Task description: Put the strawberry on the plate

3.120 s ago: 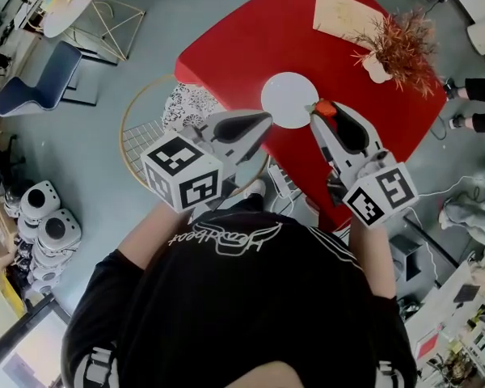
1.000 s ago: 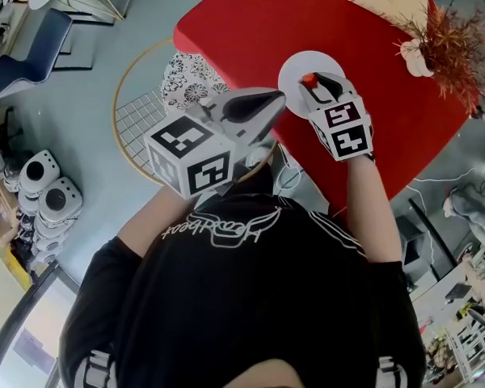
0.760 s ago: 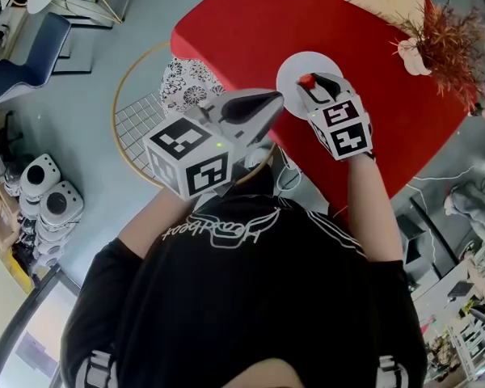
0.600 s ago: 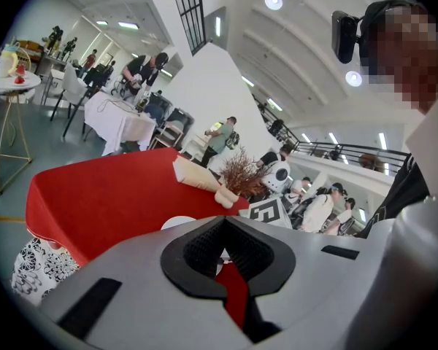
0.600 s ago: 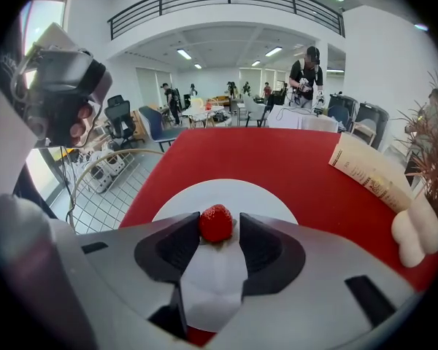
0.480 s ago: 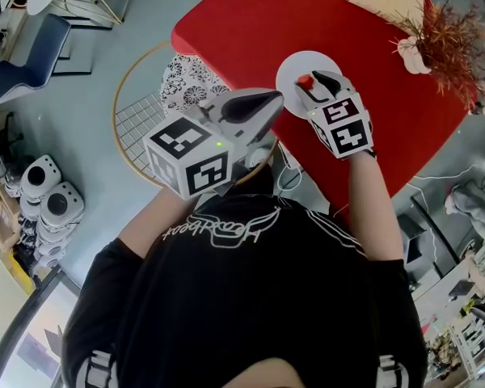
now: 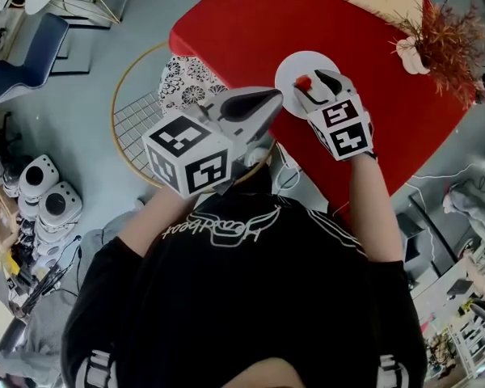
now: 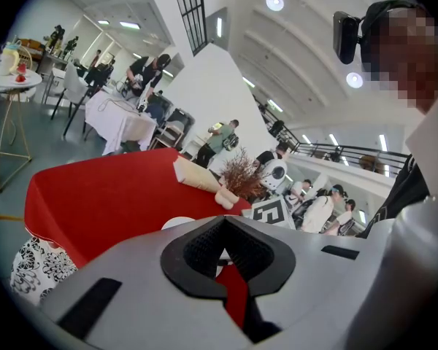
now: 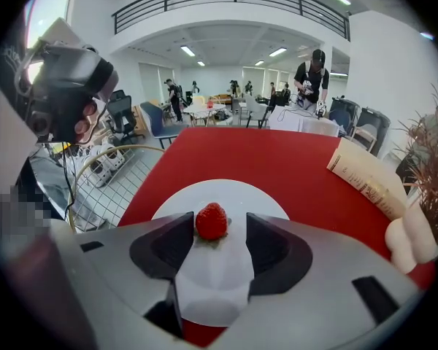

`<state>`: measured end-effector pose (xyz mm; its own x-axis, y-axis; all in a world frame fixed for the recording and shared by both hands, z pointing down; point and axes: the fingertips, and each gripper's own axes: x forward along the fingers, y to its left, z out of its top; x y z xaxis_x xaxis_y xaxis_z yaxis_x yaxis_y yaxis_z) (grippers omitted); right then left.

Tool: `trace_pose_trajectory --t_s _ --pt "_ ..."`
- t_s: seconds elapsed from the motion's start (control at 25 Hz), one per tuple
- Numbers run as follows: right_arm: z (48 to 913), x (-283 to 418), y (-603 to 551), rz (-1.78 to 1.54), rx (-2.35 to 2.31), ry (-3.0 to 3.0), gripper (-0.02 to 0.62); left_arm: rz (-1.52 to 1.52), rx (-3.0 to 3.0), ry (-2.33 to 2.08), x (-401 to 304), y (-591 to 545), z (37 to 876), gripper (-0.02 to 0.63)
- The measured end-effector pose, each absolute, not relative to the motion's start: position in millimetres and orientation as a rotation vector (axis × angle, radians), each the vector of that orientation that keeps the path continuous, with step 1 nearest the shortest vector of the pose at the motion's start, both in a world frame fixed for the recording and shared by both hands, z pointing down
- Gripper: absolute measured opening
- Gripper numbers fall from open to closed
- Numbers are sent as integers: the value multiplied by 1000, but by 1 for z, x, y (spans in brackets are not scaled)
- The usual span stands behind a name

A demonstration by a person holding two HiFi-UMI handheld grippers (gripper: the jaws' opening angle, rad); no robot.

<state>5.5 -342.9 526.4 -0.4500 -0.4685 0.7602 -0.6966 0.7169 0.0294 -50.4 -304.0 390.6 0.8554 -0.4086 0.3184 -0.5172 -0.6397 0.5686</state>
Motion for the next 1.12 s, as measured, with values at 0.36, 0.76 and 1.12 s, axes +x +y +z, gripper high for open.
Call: trace_pose_trajectory --t_s 0.36,0.76,1.12 --pt "516 4 -339 359 903 -2175 193 220 2337 -665 -52 -307 397 8" --pt "433 21 -309 391 1061 -2435 72 198 2360 -708 -43 -284 387 8" --pt "357 32 -221 426 1063 -2678 8 141 2391 -798 -26 -209 352 8"
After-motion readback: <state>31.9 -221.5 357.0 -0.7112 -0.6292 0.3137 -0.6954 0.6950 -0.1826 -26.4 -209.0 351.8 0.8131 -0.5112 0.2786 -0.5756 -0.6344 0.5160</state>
